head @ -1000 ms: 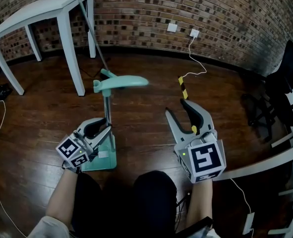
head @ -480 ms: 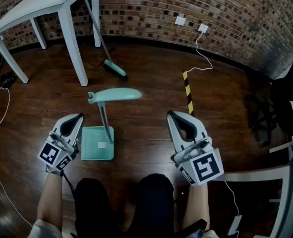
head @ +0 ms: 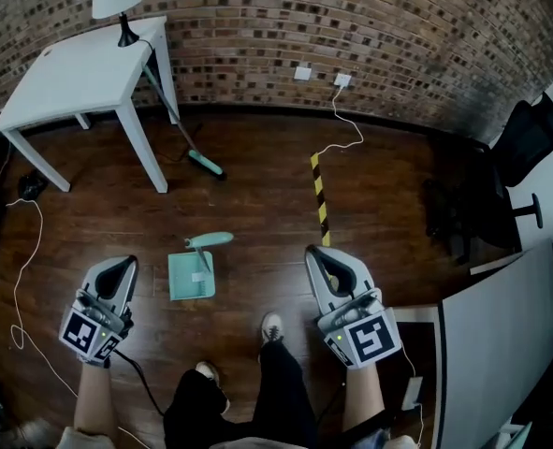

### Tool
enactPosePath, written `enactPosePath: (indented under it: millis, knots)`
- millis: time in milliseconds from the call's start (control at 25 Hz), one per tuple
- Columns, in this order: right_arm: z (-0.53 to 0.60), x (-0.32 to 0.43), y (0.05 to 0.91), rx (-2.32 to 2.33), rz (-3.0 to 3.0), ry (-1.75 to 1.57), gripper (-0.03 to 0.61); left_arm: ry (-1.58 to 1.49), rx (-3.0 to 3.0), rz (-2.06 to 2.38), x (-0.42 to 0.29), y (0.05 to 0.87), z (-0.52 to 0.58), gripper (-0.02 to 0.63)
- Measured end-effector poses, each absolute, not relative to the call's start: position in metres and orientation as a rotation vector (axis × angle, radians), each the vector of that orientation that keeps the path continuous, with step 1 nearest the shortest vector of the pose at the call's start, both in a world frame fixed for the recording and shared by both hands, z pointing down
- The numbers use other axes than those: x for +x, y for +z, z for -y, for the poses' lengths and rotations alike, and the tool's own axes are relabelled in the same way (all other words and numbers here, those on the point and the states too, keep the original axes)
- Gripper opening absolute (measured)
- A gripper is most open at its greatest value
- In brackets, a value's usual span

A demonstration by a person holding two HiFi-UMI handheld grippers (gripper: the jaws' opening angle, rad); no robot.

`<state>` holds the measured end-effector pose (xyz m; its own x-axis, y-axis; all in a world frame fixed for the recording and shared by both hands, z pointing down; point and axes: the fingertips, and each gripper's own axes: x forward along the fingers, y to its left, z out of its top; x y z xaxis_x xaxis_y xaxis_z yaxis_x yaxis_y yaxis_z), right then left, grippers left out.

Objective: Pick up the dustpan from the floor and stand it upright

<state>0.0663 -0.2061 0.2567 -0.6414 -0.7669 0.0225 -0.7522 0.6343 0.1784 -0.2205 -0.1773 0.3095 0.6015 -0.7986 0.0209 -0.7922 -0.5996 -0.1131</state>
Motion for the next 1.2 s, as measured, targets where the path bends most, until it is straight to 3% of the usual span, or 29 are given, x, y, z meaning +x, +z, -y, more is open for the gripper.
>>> enactPosePath:
  millis: [240,440,1200]
  knots:
    - [0.145,0.059,0.143,1.416,2.725,-0.16,-0.018,0.04,-2.74,-1.355,-0.204,0.172,0.131,-0.002]
    - [0.089,0.038,0.1,1.442,2.696,-0.18,-0.018,0.054,-2.724,-1.252,-0.195,0.106,0.081,-0.003]
    - [0.052,0.023,0.064,1.469,2.855,-0.107,-0.017,0.066,-2.645,-1.304,-0.179,0.07,0.056,-0.003]
